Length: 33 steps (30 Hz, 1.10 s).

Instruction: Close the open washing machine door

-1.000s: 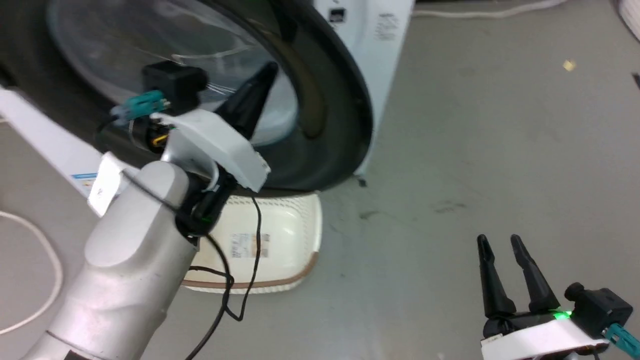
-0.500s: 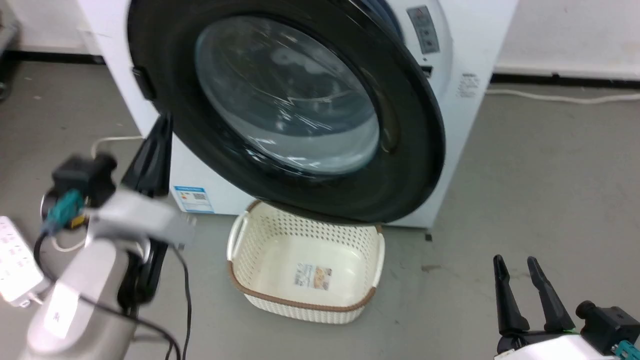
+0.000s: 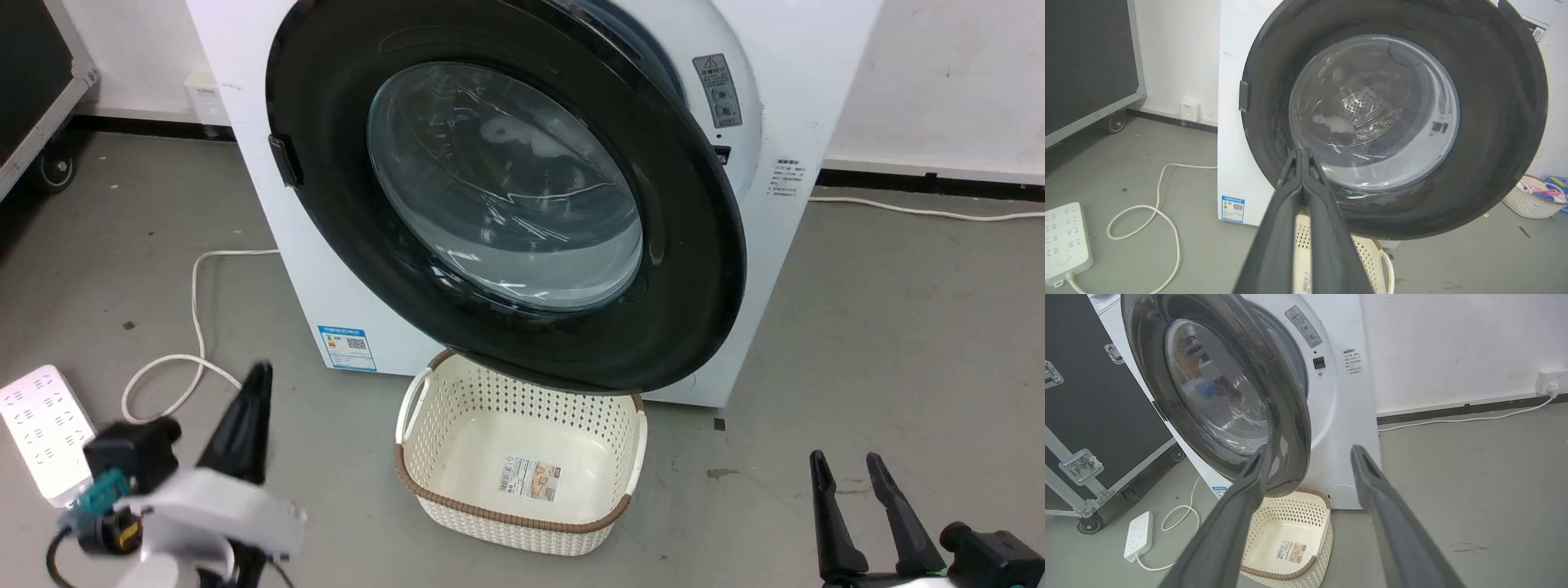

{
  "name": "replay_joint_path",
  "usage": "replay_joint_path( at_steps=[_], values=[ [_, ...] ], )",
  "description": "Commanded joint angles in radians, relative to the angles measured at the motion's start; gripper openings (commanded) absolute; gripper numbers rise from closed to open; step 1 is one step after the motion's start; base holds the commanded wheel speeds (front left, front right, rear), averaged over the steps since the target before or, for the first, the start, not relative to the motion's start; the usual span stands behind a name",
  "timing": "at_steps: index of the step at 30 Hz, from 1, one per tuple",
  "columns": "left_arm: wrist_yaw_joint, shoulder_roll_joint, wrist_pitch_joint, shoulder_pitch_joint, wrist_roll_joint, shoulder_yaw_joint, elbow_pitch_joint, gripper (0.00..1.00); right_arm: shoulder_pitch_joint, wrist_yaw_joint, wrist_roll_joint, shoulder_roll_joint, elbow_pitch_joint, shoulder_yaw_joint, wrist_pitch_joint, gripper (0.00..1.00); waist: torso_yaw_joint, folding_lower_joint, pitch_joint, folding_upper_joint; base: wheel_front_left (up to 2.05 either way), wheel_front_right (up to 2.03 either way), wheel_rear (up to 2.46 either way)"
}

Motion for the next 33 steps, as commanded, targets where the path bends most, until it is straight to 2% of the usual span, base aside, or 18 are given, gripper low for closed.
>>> replay_joint_path(
  at_steps=[1,6,7,8,13,15,23,29,33],
  values=[
    [0.007,0.006,0.003,0.022,-0.008,0.001,-0.008,0.0,0.012,0.001,-0.006,-0.001,-0.006,-0.001,-0.004,1.0,-0.001,0.0001,0.0,-0.0001,0.0,0.0,0.0],
    [0.032,0.007,0.022,0.081,-0.031,0.005,-0.024,0.0,0.016,0.001,-0.01,-0.001,-0.008,-0.001,-0.004,1.0,-0.003,0.0001,0.001,-0.0001,0.0,0.0,0.0],
    [0.036,0.008,0.023,0.086,-0.031,0.006,-0.027,0.45,0.016,0.001,-0.011,-0.001,-0.008,-0.001,-0.004,1.0,-0.003,0.0001,0.001,-0.0001,0.0,0.0,0.0],
    [0.04,0.008,0.023,0.09,-0.031,0.007,-0.031,1.0,0.016,0.001,-0.014,-0.001,-0.007,-0.002,-0.004,1.0,-0.003,0.0001,0.001,-0.0001,0.0,0.0,0.0],
    [0.06,0.012,0.018,0.099,-0.019,0.009,-0.05,1.0,0.008,0.001,-0.02,-0.001,-0.008,-0.014,-0.004,1.0,-0.003,0.0001,0.006,-0.0001,0.0,0.0,0.0],
    [0.066,0.013,0.013,0.1,-0.011,0.009,-0.058,1.0,-0.001,0.001,-0.024,-0.001,-0.007,-0.018,-0.004,0.0,-0.002,0.0001,0.009,-0.0001,0.0,0.0,0.0],
    [0.076,0.024,-0.001,0.081,0.023,0.007,-0.112,1.0,-0.144,0.001,-0.067,-0.001,0.029,0.03,0.041,0.0,0.023,0.0001,0.071,-0.0001,0.0,0.0,0.0],
    [0.061,0.023,-0.016,0.051,0.033,0.019,-0.133,1.0,-0.33,0.001,-0.098,-0.001,0.135,0.054,0.096,0.0,0.072,0.0001,0.143,-0.0001,0.0,0.0,0.0],
    [0.047,0.023,-0.023,0.029,0.036,0.029,-0.136,1.0,-0.442,0.001,-0.125,-0.001,0.233,0.029,0.094,0.0,0.098,0.0001,0.19,-0.0001,0.0,0.0,0.0]
  ],
)
